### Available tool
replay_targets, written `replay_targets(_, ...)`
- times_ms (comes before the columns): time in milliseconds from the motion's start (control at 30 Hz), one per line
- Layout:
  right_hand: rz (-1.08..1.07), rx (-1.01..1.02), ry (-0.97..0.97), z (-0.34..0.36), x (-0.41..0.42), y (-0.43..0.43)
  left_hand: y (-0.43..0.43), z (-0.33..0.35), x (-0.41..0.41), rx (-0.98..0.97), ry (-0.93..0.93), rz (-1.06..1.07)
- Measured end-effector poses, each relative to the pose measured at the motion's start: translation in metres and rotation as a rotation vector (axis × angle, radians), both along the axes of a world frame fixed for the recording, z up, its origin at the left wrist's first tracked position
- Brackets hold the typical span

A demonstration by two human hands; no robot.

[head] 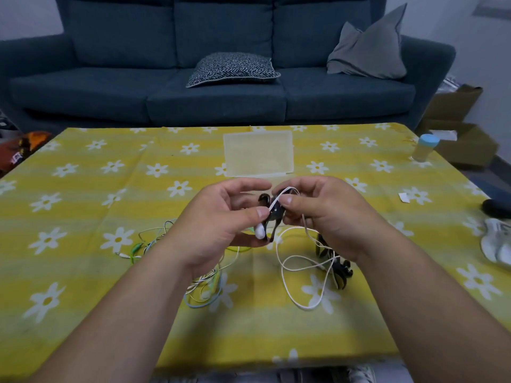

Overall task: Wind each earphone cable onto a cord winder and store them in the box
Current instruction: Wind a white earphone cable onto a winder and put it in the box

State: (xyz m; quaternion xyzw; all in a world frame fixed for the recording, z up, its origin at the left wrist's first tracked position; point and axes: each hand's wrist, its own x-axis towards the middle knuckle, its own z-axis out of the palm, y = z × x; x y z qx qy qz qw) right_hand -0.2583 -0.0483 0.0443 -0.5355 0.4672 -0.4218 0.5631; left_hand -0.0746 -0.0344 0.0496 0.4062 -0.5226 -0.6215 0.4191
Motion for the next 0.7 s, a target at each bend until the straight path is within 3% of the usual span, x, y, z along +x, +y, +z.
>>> replay_targets(267, -0.059, 0.049, -0.21, 0.004, -0.012, -0.006, 0.002, 0.001, 0.001, -0.003, 0.039, -0.002)
replay_targets(700, -0.152, -0.039, -0.019, -0.007, -0.003, -0.009, 0.004, 0.0, -0.008, -0.022, 0.055, 0.006)
